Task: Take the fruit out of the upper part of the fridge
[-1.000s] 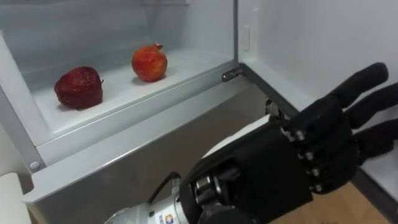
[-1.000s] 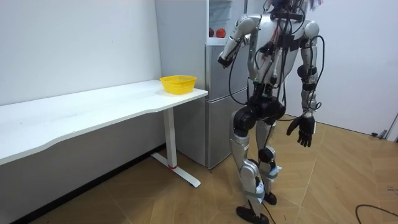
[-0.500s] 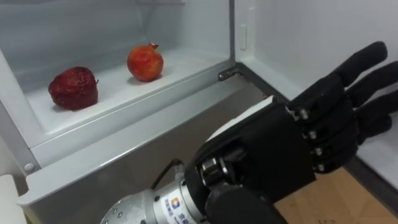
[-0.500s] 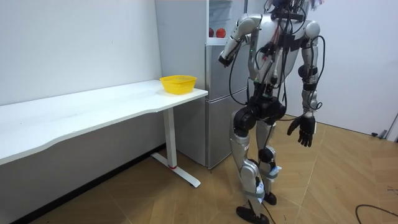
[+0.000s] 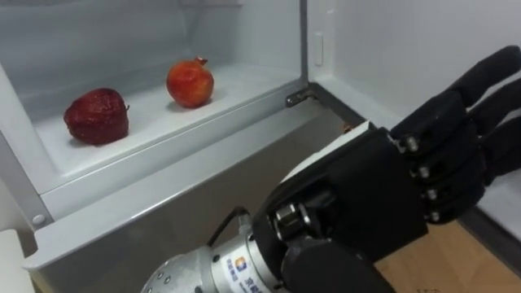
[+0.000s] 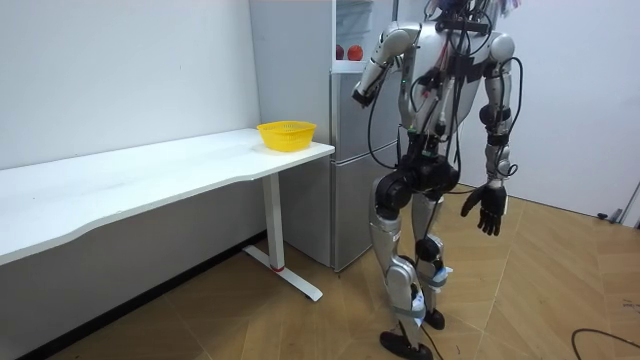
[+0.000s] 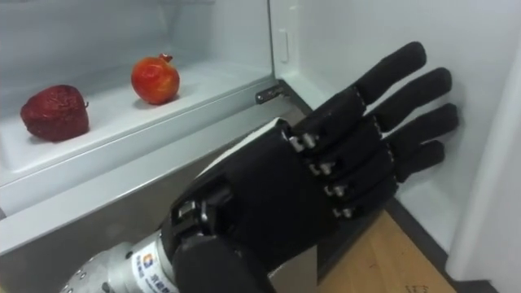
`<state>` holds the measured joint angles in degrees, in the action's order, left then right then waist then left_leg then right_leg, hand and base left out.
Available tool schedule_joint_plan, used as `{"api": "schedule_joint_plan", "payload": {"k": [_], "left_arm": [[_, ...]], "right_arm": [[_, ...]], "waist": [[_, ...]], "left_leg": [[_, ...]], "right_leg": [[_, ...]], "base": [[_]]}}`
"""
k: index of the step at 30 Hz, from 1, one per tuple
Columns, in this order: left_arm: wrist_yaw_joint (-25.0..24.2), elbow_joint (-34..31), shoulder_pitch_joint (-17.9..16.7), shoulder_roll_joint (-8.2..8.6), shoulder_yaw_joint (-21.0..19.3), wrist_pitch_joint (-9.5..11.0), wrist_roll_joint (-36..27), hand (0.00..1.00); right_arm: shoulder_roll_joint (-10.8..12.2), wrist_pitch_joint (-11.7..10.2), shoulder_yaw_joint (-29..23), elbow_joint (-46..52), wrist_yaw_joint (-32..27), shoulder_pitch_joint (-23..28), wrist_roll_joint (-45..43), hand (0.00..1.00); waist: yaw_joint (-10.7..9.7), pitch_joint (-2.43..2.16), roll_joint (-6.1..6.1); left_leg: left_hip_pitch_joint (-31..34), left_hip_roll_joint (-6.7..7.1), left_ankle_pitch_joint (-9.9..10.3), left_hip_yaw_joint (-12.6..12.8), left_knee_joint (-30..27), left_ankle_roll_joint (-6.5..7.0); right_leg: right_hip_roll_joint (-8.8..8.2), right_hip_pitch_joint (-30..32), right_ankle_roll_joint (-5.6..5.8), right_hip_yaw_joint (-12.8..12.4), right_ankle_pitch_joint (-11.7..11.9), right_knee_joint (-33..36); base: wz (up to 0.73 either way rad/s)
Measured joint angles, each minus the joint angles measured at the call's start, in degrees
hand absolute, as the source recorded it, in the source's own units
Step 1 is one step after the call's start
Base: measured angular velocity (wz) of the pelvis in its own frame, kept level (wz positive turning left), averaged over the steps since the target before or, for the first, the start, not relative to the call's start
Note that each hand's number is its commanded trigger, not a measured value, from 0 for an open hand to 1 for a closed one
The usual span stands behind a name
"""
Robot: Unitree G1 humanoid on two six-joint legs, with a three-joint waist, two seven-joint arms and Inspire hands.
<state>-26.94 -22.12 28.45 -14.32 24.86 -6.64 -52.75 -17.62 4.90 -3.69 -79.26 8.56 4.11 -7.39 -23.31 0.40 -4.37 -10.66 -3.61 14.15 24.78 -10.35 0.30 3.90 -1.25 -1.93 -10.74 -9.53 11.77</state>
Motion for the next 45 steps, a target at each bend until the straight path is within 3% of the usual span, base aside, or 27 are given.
{"api": "schedule_joint_plan", "payload": {"k": [2,5,8,10,11,13,15,17,20,25,29,33,36,38,39,41,42,45], "left_arm": [[1.13,-0.49,0.00,-0.49,-0.76,0.01,1.62,0.00],[2.95,-2.93,-0.01,-2.47,-6.03,0.02,1.76,0.00],[6.30,-8.42,-1.56,-5.25,-14.00,0.81,1.82,0.00],[8.44,-13.05,-6.30,-8.17,-21.85,2.87,5.12,0.00],[8.89,-13.43,-7.54,-8.55,-23.73,3.34,5.34,0.00],[11.03,-14.00,-12.07,-9.59,-32.60,4.26,8.30,0.00],[14.46,-13.95,-14.65,-10.33,-38.90,4.60,8.58,0.00],[17.44,-13.99,-17.02,-10.35,-44.22,5.59,10.01,0.00],[22.42,-13.99,-19.27,-10.36,-50.30,7.31,14.58,0.00],[29.33,-13.96,-21.90,-10.35,-58.03,9.00,18.89,0.00],[33.20,-13.14,-24.72,-10.35,-62.35,9.71,21.38,0.00],[34.83,-10.06,-26.96,-10.33,-63.02,9.50,22.14,0.00],[35.33,-6.15,-33.01,-10.15,-63.24,9.81,23.70,0.00],[35.56,-3.02,-36.36,-8.72,-63.10,9.37,25.58,0.00],[35.90,-0.90,-39.04,-7.24,-63.00,9.27,25.96,0.00],[36.75,7.10,-44.27,-4.98,-62.65,8.61,25.95,0.00],[37.21,9.06,-45.17,-4.23,-62.41,8.11,26.05,0.00],[38.65,23.22,-50.47,-1.55,-57.74,7.82,27.98,0.00]], "right_arm": [[0.00,-0.19,-0.04,0.09,-0.45,0.50,0.03,0.00],[0.17,-0.56,-1.02,0.22,-0.76,1.50,0.81,0.00],[0.61,-0.43,-2.23,0.56,-1.66,3.92,0.55,0.00],[1.39,-0.66,-4.47,0.84,-2.88,5.46,-0.07,0.00],[1.61,-0.80,-5.18,0.83,-3.00,5.66,-0.17,0.00],[2.30,-1.96,-7.99,1.04,-3.89,6.65,-0.98,0.00],[2.72,-2.47,-10.38,0.86,-4.89,6.78,-1.79,0.00],[3.24,-2.37,-11.74,0.96,-5.96,7.03,-1.83,0.00],[4.01,-2.31,-11.91,1.24,-6.74,7.40,-2.47,0.00],[4.70,-2.32,-12.35,3.66,-7.14,9.05,-3.57,0.00],[4.82,-1.93,-12.74,3.95,-7.17,9.44,-4.26,0.00],[4.87,-0.22,-12.71,3.99,-7.10,9.38,-4.46,0.00],[4.64,0.15,-12.75,4.20,-7.12,8.99,-4.36,0.00],[4.64,0.19,-12.75,4.17,-7.10,8.61,-4.34,0.00],[4.66,0.17,-12.70,4.17,-7.13,8.62,-4.23,0.00],[4.63,0.22,-11.52,4.40,-7.26,8.54,-3.94,0.00],[4.65,0.25,-11.40,4.51,-7.23,8.52,-3.95,0.00],[4.64,0.93,-10.85,4.97,-7.49,8.62,-4.02,0.00]], "waist": [[0.43,0.01,0.02],[2.71,0.08,-0.11],[6.04,0.11,-0.10],[9.71,0.24,0.25],[10.43,0.29,0.41],[14.66,0.32,0.79],[16.56,0.10,1.03],[19.13,-0.55,1.21],[21.92,-0.78,2.48],[24.68,-0.92,2.18],[26.35,-0.78,0.90],[27.09,-0.38,0.20],[27.92,-0.52,-0.78],[27.94,-0.38,-0.98],[27.89,-0.37,-1.02],[27.61,-0.39,-0.80],[27.25,-0.34,-0.68],[26.78,-0.31,-0.24]], "left_leg": [[0.02,-0.06,0.00,-0.13,0.08,0.00],[0.03,-0.15,-0.02,-0.63,0.43,-0.02],[0.30,0.17,-0.04,-4.09,0.87,-0.05],[0.19,0.18,-0.06,-6.03,0.87,-0.09],[0.18,0.18,-0.06,-6.70,0.87,-0.10],[0.53,0.26,-0.11,-8.38,0.83,-0.17],[1.23,0.38,-0.17,-10.60,0.74,-0.29],[1.58,0.47,-0.23,-11.77,0.73,-0.38],[1.47,0.76,-0.30,-14.76,0.71,-0.50],[1.54,1.61,-0.30,-17.27,0.46,-0.50],[1.53,2.26,-0.27,-19.03,-0.42,-0.44],[1.62,2.79,-0.29,-20.48,-0.53,-0.40],[2.01,3.09,-0.31,-21.02,-0.78,-0.37],[2.16,3.34,-0.41,-21.81,-1.02,-0.21],[2.05,3.39,-0.43,-21.91,-1.01,-0.18],[2.01,3.41,-0.43,-22.48,-1.08,-0.18],[2.11,3.41,-0.43,-22.81,-1.11,-0.18],[2.18,3.42,-0.43,-23.00,-1.00,-0.18]], "right_leg": [[0.01,-0.20,-0.05,0.22,0.03,0.02],[0.19,-0.18,-0.26,0.55,0.15,-0.02],[0.06,-0.36,-0.36,2.51,0.11,-0.08],[-0.04,-1.14,-0.53,3.92,0.02,-0.17],[-0.17,-1.43,-0.59,4.64,-0.03,-0.22],[-0.59,-1.65,-0.69,6.77,-0.26,-0.24],[-0.89,-1.65,-0.68,9.08,-0.27,-0.93],[-1.00,-1.89,-0.67,10.60,-0.29,-1.17],[-1.78,-3.28,-0.67,12.86,-0.68,-1.54],[-2.54,-4.78,-0.11,15.99,-1.06,-2.09],[-3.12,-5.63,0.33,16.67,-1.37,-1.99],[-3.83,-5.64,0.61,17.85,-2.26,-0.96],[-4.49,-5.65,0.69,18.92,-2.59,-0.64],[-4.78,-5.26,0.75,19.39,-3.02,0.11],[-4.75,-5.23,0.72,19.44,-3.25,0.45],[-4.80,-5.33,0.57,19.76,-3.63,0.87],[-4.79,-5.31,0.55,19.84,-3.65,0.85],[-4.74,-5.26,0.45,20.53,-3.76,0.82]], "base": [[0.05],[0.02],[0.30],[0.37],[0.54],[0.50],[0.62],[0.56],[0.46],[0.28],[0.14],[0.24],[0.13],[0.19],[0.04],[0.06],[0.20],[0.05]]}}
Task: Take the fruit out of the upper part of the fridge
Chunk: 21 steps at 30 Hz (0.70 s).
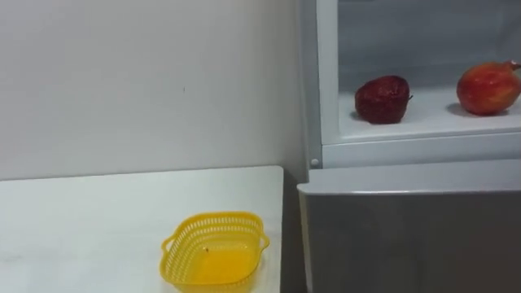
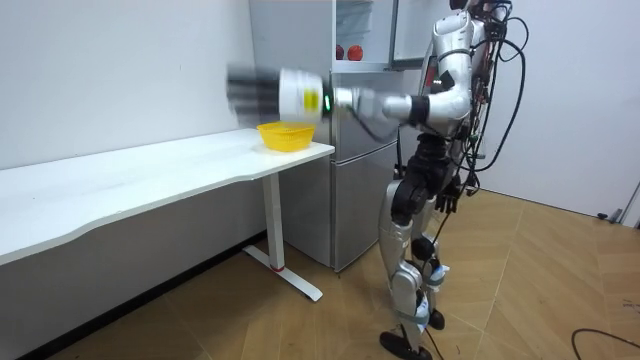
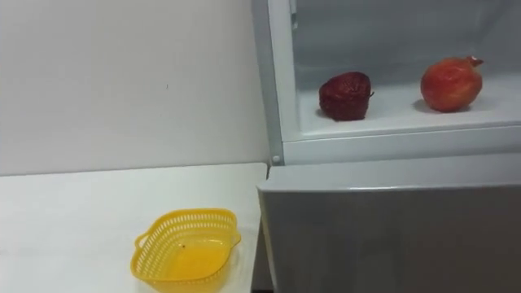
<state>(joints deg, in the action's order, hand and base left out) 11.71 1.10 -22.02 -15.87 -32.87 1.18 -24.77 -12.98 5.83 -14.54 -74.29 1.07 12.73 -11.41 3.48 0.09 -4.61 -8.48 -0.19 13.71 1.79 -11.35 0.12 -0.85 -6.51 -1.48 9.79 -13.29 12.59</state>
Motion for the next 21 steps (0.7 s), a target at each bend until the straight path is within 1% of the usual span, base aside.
{"api": "schedule_joint_plan", "payload": {"k": [1,2,3,4,5,6,7,8,9,10,11,12,13,14,15,16,18,19,20,21], "left_arm": [[0.15,7.36,-1.42,1.29,2.75,-0.32,0.56,0.00],[0.05,15.67,-1.60,2.80,5.63,-0.98,0.56,0.00],[-0.08,19.99,-1.61,3.28,7.40,-1.14,0.92,0.00],[-1.02,28.04,-1.74,4.00,10.45,-2.18,2.84,0.00],[-1.67,31.18,-1.79,4.38,11.66,-2.97,3.28,0.00],[-2.93,36.13,-1.84,5.37,13.32,-3.91,3.81,0.00],[-4.26,41.18,-1.75,5.98,14.67,-4.09,5.17,0.00],[-5.00,43.69,-1.57,6.08,15.38,-4.32,5.78,0.00],[-6.18,48.15,-1.17,6.32,16.36,-5.12,7.16,0.00],[-6.96,51.93,-0.86,6.38,16.83,-5.49,8.98,0.00],[-7.17,53.09,-0.81,6.37,17.01,-5.63,9.96,0.00],[-7.48,54.95,-0.74,6.38,17.45,-6.05,12.24,0.00],[-7.78,56.59,-0.61,6.41,17.73,-6.35,14.43,0.00],[-7.87,57.26,-0.52,6.40,18.23,-6.65,15.51,0.00],[-8.31,58.60,0.08,6.42,19.30,-7.49,17.59,0.00],[-8.79,59.45,0.77,6.48,20.26,-8.26,19.57,0.00],[-9.14,60.14,1.55,6.59,20.78,-8.97,22.52,0.00],[-9.39,60.61,2.35,6.66,20.79,-9.56,24.07,0.00],[-9.53,60.78,2.47,6.76,20.83,-9.70,24.86,0.00],[-9.69,60.77,3.09,7.11,21.33,-10.01,27.13,0.00]], "right_arm": [[0.00,0.08,1.01,0.04,-0.09,0.00,0.08,0.00],[0.22,0.39,2.24,0.11,-0.05,0.13,-0.18,0.00],[0.46,0.54,2.34,0.06,-0.04,0.17,-0.32,0.00],[1.05,0.70,2.50,0.04,0.13,0.21,-0.53,0.00],[1.36,0.80,2.77,0.05,0.22,0.44,-0.46,0.00],[1.95,1.18,3.54,0.09,0.41,0.83,-0.27,0.00],[2.24,1.43,3.87,-0.03,0.47,0.73,-0.15,0.00],[2.22,1.56,3.81,-0.03,0.47,0.71,-0.18,0.00],[1.87,1.68,3.72,0.12,0.36,0.70,-0.27,0.00],[1.63,1.74,3.73,0.17,0.21,0.79,-0.47,0.00],[1.56,1.75,3.78,0.19,0.24,0.86,-0.52,0.00],[1.50,1.77,3.82,0.26,0.36,0.75,-0.66,0.00],[1.55,1.75,4.22,0.56,0.46,0.68,-0.68,0.00],[1.55,1.76,4.37,0.56,0.46,0.57,-0.68,0.00],[1.54,1.80,4.84,0.47,0.39,0.39,-0.45,0.00],[1.57,1.79,5.82,0.49,0.39,0.23,-0.32,0.00],[2.00,1.79,6.61,0.49,0.42,-0.12,-0.35,0.00],[2.26,1.82,6.61,0.47,0.41,-0.19,-0.35,0.00],[2.30,1.83,6.63,0.47,0.39,-0.17,-0.35,0.00],[2.27,1.83,7.07,0.53,0.26,-0.28,-0.34,0.00]], "waist": [[0.00,-0.02,0.22],[-0.02,-0.06,0.69],[-0.10,-0.06,1.06],[-0.30,0.11,1.68],[-0.41,0.04,2.29],[-0.26,-0.26,3.27],[-0.12,-0.18,4.27],[-0.08,-0.14,4.56],[-0.15,-0.13,4.65],[-0.34,-0.14,4.43],[-0.38,-0.22,4.26],[-0.24,-0.19,3.68],[-0.27,0.02,3.40],[-0.36,0.14,3.19],[-0.61,0.18,2.41],[-0.97,0.21,1.89],[-1.97,0.20,1.84],[-2.22,0.08,2.04],[-2.35,0.04,2.13],[-2.65,0.00,2.35]], "left_leg": [[-0.09,-0.01,0.00,-0.17,0.06,0.00],[-0.11,-0.01,0.00,-0.14,0.12,0.00],[-0.15,-0.03,0.00,0.00,0.15,0.00],[-0.17,-0.04,0.01,-0.20,0.00,-0.01],[-0.11,-0.04,0.01,-0.29,-0.12,-0.01],[-0.16,-0.07,0.02,-0.23,-0.22,-0.02],[-0.27,-0.19,0.04,-0.22,-0.18,-0.03],[-0.31,-0.23,0.06,-0.22,-0.17,-0.05],[-0.37,-0.37,0.36,-0.26,-0.20,-0.06],[-0.75,-0.44,0.69,-0.32,-0.13,-0.04],[-0.98,-0.52,0.87,-0.23,-0.01,0.03],[-1.28,-0.64,1.25,-0.05,0.11,0.09],[-1.47,-0.65,1.25,0.04,0.24,0.10],[-1.68,-0.64,1.25,0.17,0.41,0.11],[-1.81,-0.59,1.24,0.52,0.69,0.12],[-1.79,-0.57,1.23,0.57,0.72,0.13],[-1.73,-0.65,1.20,0.58,0.82,0.12],[-1.70,-0.74,1.20,0.80,0.67,0.11],[-1.71,-0.77,1.19,0.92,0.55,0.10],[-1.70,-0.79,1.18,1.16,0.52,0.08]], "right_leg": [[-0.19,0.00,-0.03,-0.13,-0.03,-0.01],[-0.21,-0.04,-0.04,-0.13,-0.11,0.03],[-0.14,-0.12,-0.03,-0.20,-0.14,-0.02],[-0.11,-0.51,-0.04,-0.06,-0.15,-0.42],[-0.12,-0.78,-0.05,0.08,-0.14,-0.74],[-0.07,-1.00,-0.06,0.09,-0.13,-0.92],[0.09,-1.20,-0.14,-0.01,-0.08,-1.12],[0.15,-1.38,-0.17,-0.09,-0.03,-1.31],[0.35,-2.01,-0.10,-0.16,0.29,-2.06],[0.41,-2.57,-0.02,0.02,0.34,-2.30],[0.46,-2.68,-0.01,-0.01,0.33,-2.28],[0.55,-2.63,0.01,-0.21,0.32,-2.02],[0.50,-2.60,0.04,-0.33,0.34,-1.92],[0.47,-2.64,0.06,-0.40,0.36,-1.84],[0.42,-2.71,0.07,-0.53,0.36,-1.79],[0.40,-2.64,0.08,-0.56,0.35,-1.74],[0.43,-2.56,0.07,-0.40,0.31,-1.75],[0.49,-2.47,-0.01,-0.44,0.26,-1.74],[0.51,-2.47,-0.03,-0.44,0.24,-1.77],[0.54,-2.44,-0.03,-0.57,0.21,-1.78]], "base": [[-0.05],[0.00],[0.06],[0.08],[0.11],[0.09],[0.05],[0.00],[0.00],[0.00],[0.00],[-0.10],[-0.13],[-0.10],[-0.05],[0.00],[0.00],[0.00],[-0.06],[-0.06]]}}
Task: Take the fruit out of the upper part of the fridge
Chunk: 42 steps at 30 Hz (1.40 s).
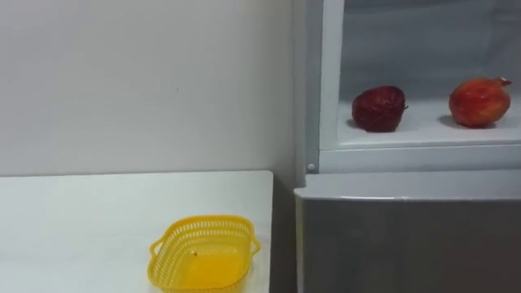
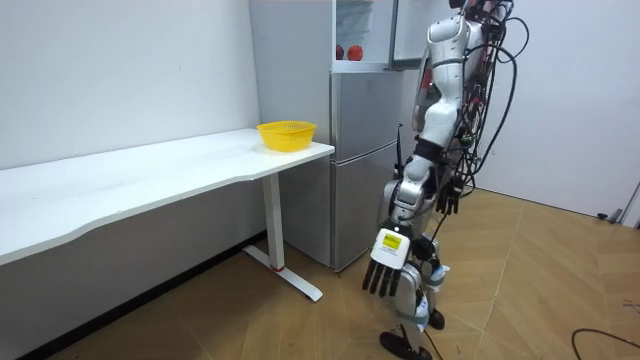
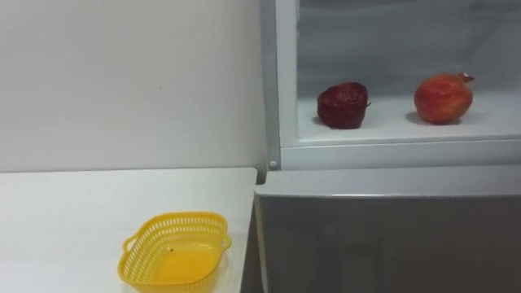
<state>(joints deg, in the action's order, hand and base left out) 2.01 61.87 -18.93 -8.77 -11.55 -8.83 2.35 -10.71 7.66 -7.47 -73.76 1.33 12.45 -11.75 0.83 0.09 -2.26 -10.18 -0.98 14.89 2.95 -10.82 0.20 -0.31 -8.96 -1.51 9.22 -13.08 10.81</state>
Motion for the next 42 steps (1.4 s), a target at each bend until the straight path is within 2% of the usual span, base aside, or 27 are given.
{"api": "schedule_joint_plan", "payload": {"k": [3,7,9,15,19,20,23,27,29,31,36,38,41,42], "left_arm": [[-0.58,0.00,1.29,0.53,2.43,-0.52,3.83,0.00],[-1.35,-0.03,3.25,0.54,6.23,-0.85,6.32,0.00],[-1.48,-0.05,3.98,0.59,6.64,-0.87,7.51,0.00],[-3.07,-0.49,5.03,0.57,8.28,-0.79,13.94,0.00],[-4.01,-0.88,4.96,0.57,8.48,0.56,16.49,0.00],[-4.05,-0.86,4.73,0.57,8.48,0.80,16.47,0.00],[-4.99,-2.67,3.36,0.63,8.50,1.43,16.01,0.00],[-5.07,-1.42,2.68,0.69,8.63,3.08,15.83,0.00],[-5.06,-1.38,2.46,0.67,8.45,3.57,15.85,0.00],[-5.01,-1.59,1.73,0.59,8.47,4.96,15.85,0.00],[-4.93,-1.61,1.16,0.58,8.61,6.42,15.76,0.00],[-5.00,-1.61,0.94,0.29,9.65,6.85,15.78,0.00],[-5.20,-1.61,0.82,0.01,10.36,7.70,15.73,0.00],[-5.21,-1.58,0.56,-0.09,10.64,8.24,15.67,0.00]], "right_arm": [[0.41,0.02,0.71,0.00,-1.08,-0.64,0.20,0.00],[1.63,-0.12,1.69,0.69,-3.17,-1.40,0.32,0.00],[1.75,-0.11,1.67,1.22,-4.83,-2.07,0.56,0.00],[2.38,-1.14,1.07,8.83,-9.82,-2.27,5.71,0.00],[2.64,-5.06,1.04,15.93,-11.45,-2.22,9.26,0.00],[2.64,-5.41,1.04,17.11,-11.48,-2.19,9.27,0.00],[2.83,-5.74,1.06,28.48,-11.52,-0.22,9.03,0.00],[4.03,-8.98,1.29,46.15,-12.37,4.06,9.03,0.00],[4.38,-9.82,1.30,53.61,-12.42,6.87,9.08,0.00],[4.49,-11.59,1.38,60.45,-12.66,9.39,9.17,0.00],[4.71,-13.17,1.79,70.66,-15.10,11.70,8.86,0.00],[4.67,-13.44,1.76,74.14,-16.51,11.76,8.85,0.00],[4.64,-15.00,1.78,79.08,-18.79,11.91,8.74,0.00],[4.64,-15.51,1.77,81.23,-19.74,12.23,8.66,0.00]], "waist": [[-0.59,-0.10,1.14],[-0.65,0.15,2.92],[-0.68,0.21,3.13],[-1.27,0.14,2.67],[-2.14,0.14,2.60],[-2.12,0.11,2.52],[-2.52,0.00,2.26],[-3.89,-0.07,1.68],[-3.93,-0.11,1.73],[-4.37,-0.11,1.82],[-5.31,-0.13,1.85],[-5.27,-0.25,1.74],[-5.38,-0.56,1.28],[-5.33,-0.53,1.33]], "left_leg": [[-0.19,-0.04,-0.03,0.93,-0.09,-0.01],[-0.68,-0.22,-0.02,2.54,-0.09,-0.02],[-0.74,-0.28,-0.01,3.29,-0.11,-0.02],[-0.63,-0.30,-0.01,4.91,-0.11,-0.02],[-0.53,-0.38,-0.01,5.56,-0.13,-0.02],[-0.56,-0.42,-0.01,5.99,-0.13,-0.02],[-0.42,-0.50,-0.01,6.91,-0.03,-0.02],[-0.51,-0.51,-0.01,7.43,-0.02,-0.02],[-0.53,-0.56,-0.01,7.77,-0.01,-0.02],[-0.50,-0.63,-0.01,7.85,0.00,-0.02],[-0.14,-0.58,-0.01,8.03,0.12,-0.02],[0.36,-0.52,-0.01,8.03,0.10,-0.01],[0.64,-0.48,-0.01,8.19,0.07,-0.01],[0.60,-0.46,-0.01,8.31,0.07,-0.01]], "right_leg": [[0.33,-0.02,0.03,-1.11,-0.04,0.20],[0.68,-0.05,-0.01,-2.66,0.03,0.06],[0.72,0.01,0.03,-3.39,0.20,-0.07],[0.76,0.81,0.16,-4.54,0.34,0.15],[0.70,1.35,0.15,-4.96,0.35,0.05],[0.69,1.54,0.15,-5.17,0.35,0.05],[0.79,2.32,0.11,-6.08,0.46,0.23],[1.32,2.41,0.19,-7.10,0.64,0.05],[1.40,2.42,0.18,-7.34,0.66,0.48],[1.48,2.62,0.18,-7.41,0.65,0.80],[1.59,3.60,0.14,-8.19,0.68,1.08],[1.58,4.31,0.15,-8.58,0.67,1.69],[1.63,5.08,0.25,-8.91,0.76,1.87],[1.62,5.06,0.29,-8.93,0.79,1.86]], "base": [[-0.13],[-0.20],[-0.23],[-0.11],[-0.05],[-0.19],[-0.19],[-0.11],[-0.12],[-0.09],[-0.09],[-0.09],[-0.04],[0.00]]}}
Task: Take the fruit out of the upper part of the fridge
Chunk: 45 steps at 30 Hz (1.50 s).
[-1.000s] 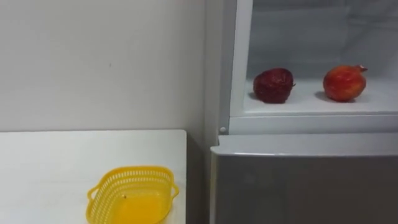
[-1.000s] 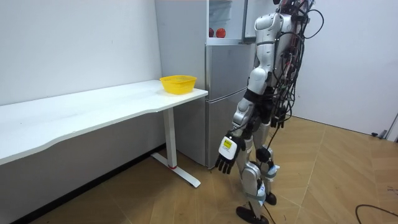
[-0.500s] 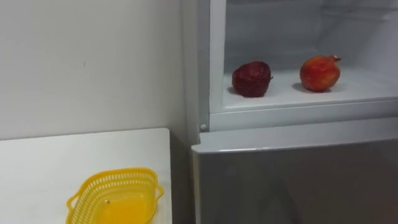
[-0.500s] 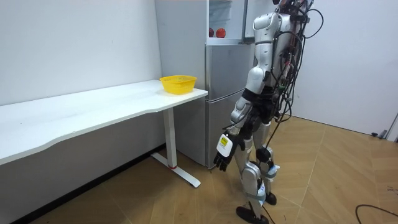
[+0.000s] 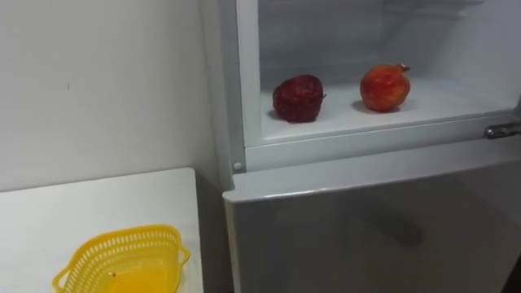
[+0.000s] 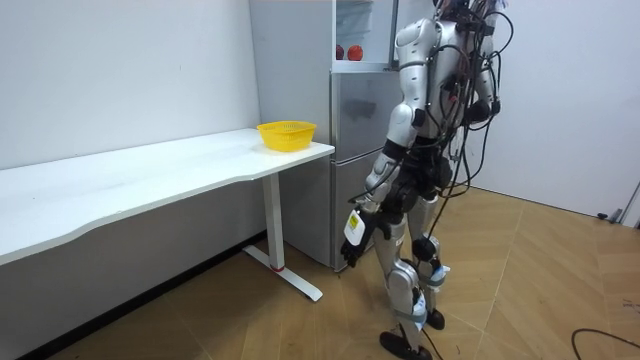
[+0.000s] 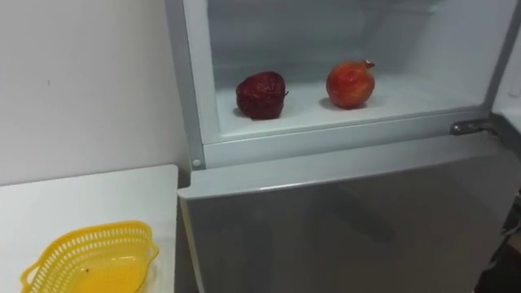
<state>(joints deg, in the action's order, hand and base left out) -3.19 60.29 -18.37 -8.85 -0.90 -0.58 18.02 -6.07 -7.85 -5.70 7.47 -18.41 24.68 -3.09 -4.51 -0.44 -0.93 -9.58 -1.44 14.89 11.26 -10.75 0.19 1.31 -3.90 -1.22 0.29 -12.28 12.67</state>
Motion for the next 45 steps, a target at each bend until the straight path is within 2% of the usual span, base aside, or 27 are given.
{"api": "schedule_joint_plan", "payload": {"k": [3,6,9,10,12,15,19,22,24,27,29,34,35,38,42,45], "left_arm": [[-0.05,0.23,-0.17,-0.03,0.34,0.98,-0.04,0.00],[-0.10,2.09,-0.11,-0.14,2.01,1.86,-0.05,0.00],[-0.76,2.69,-0.21,-0.11,2.36,2.12,-0.47,0.00],[-1.05,2.72,-0.26,-0.10,2.42,2.18,-0.47,0.00],[-1.51,2.79,0.07,-0.11,2.42,2.47,-0.48,0.00],[-2.22,2.93,0.65,-0.11,2.45,2.92,-0.47,0.00],[-2.81,3.93,2.15,-0.36,4.35,2.74,-0.45,0.00],[-3.65,4.58,2.77,-0.86,4.44,2.64,-0.48,0.00],[-3.78,5.14,3.00,-1.24,4.46,2.66,-0.48,0.00],[-4.09,5.31,3.42,-1.47,4.49,2.65,-0.41,0.00],[-4.35,5.27,3.47,-1.47,4.47,2.65,-0.34,0.00],[-4.70,5.25,2.77,-1.39,4.47,2.65,-0.32,0.00],[-4.70,5.25,2.69,-1.39,4.48,2.65,-0.32,0.00],[-4.69,5.17,2.51,-1.23,4.29,2.61,-0.22,0.00],[-4.67,4.90,2.47,-1.26,3.57,2.19,0.10,0.00],[-4.52,4.91,2.57,-1.29,3.04,1.79,0.09,0.00]], "right_arm": [[-0.09,-1.44,0.12,5.44,-2.03,-0.14,-0.15,0.00],[-0.36,-3.37,0.97,9.02,-4.02,-1.37,-4.53,0.00],[-0.44,-4.88,1.50,11.75,-5.28,-2.92,-6.54,0.00],[-0.57,-5.32,1.84,12.19,-5.44,-3.71,-6.59,0.00],[-0.95,-5.32,2.48,13.72,-5.50,-3.95,-6.60,0.00],[-1.62,-5.39,4.41,15.57,-5.83,-4.89,-7.75,0.00],[-2.60,-5.43,6.88,16.11,-5.88,-7.15,-11.42,0.00],[-3.59,-5.44,7.16,16.38,-5.90,-10.40,-12.93,0.00],[-4.36,-5.67,7.10,16.38,-6.06,-12.29,-12.98,0.00],[-5.25,-6.64,7.26,17.25,-6.54,-12.99,-13.00,0.00],[-5.51,-6.73,7.34,17.38,-6.42,-13.67,-12.99,0.00],[-6.41,-7.27,6.98,17.62,-6.40,-17.57,-12.88,0.00],[-6.43,-7.33,6.81,17.49,-6.39,-18.16,-12.75,0.00],[-6.53,-7.70,5.39,14.60,-6.40,-23.87,-11.23,0.00],[-6.69,-7.20,2.97,13.04,-6.56,-25.77,-9.39,0.00],[-7.32,-7.04,1.70,12.98,-6.80,-25.98,-5.30,0.00]], "waist": [[0.37,0.04,-0.40],[0.49,0.12,-0.63],[0.66,0.11,-0.73],[0.80,-0.02,-0.43],[1.73,0.01,-0.54],[2.11,-0.06,-0.39],[3.25,-0.19,-0.17],[3.63,-0.13,0.29],[3.65,0.09,0.82],[4.56,0.32,1.54],[5.11,0.19,2.03],[5.10,0.10,2.62],[5.12,0.26,2.41],[5.19,0.26,2.66],[6.12,0.25,3.18],[6.55,0.47,3.66]], "left_leg": [[0.01,-0.01,0.00,0.89,0.00,0.00],[0.07,-0.03,0.00,1.53,0.01,0.00],[0.42,-0.08,0.00,1.85,0.03,0.00],[0.38,-0.09,0.00,1.90,0.03,0.00],[0.48,-0.11,0.00,2.02,0.02,0.00],[1.01,-0.09,0.00,1.90,-0.07,0.00],[1.30,-0.10,-0.01,1.09,-0.01,0.01],[1.15,-0.18,-0.01,0.68,0.03,0.01],[0.85,-0.22,-0.01,0.11,0.02,0.01],[0.98,-0.26,-0.01,-0.88,0.01,0.01],[1.32,-0.25,-0.01,-1.16,0.01,0.01],[1.27,-0.16,-0.02,-3.00,-0.11,0.02],[1.17,-0.16,-0.02,-3.34,-0.11,0.02],[1.10,-0.21,-0.02,-3.87,-0.15,0.02],[1.11,-0.08,-0.02,-4.62,-0.25,0.02],[0.98,0.06,-0.02,-5.50,-0.61,0.02]], "right_leg": [[-0.01,0.31,0.06,-0.28,0.07,0.01],[0.04,0.58,0.10,-0.57,0.09,0.17],[0.11,1.01,0.13,-0.66,0.12,0.39],[0.11,1.00,0.14,-0.67,0.14,0.39],[0.13,1.05,0.13,-0.77,0.17,0.47],[-0.06,1.42,0.13,-0.13,0.16,1.05],[0.03,1.80,0.10,0.22,0.33,1.02],[-0.01,1.44,0.01,0.98,0.40,0.89],[-0.06,0.80,-0.05,1.64,0.44,0.54],[-0.01,-0.07,-0.13,2.22,0.58,-0.12],[-0.07,-0.18,-0.14,2.56,0.59,-0.21],[-0.27,-0.96,-0.12,4.49,0.76,-1.12],[-0.27,-1.05,-0.12,4.67,0.76,-1.15],[-0.24,-1.58,-0.14,5.14,0.77,-1.16],[-0.43,-2.22,-0.14,6.16,0.77,-1.78],[-0.74,-2.90,-0.14,7.56,0.76,-2.20]], "base": [[-0.04],[-0.07],[-0.02],[0.00],[-0.02],[0.06],[0.06],[0.08],[0.15],[0.15],[0.12],[0.18],[0.17],[0.08],[0.12],[0.19]]}}
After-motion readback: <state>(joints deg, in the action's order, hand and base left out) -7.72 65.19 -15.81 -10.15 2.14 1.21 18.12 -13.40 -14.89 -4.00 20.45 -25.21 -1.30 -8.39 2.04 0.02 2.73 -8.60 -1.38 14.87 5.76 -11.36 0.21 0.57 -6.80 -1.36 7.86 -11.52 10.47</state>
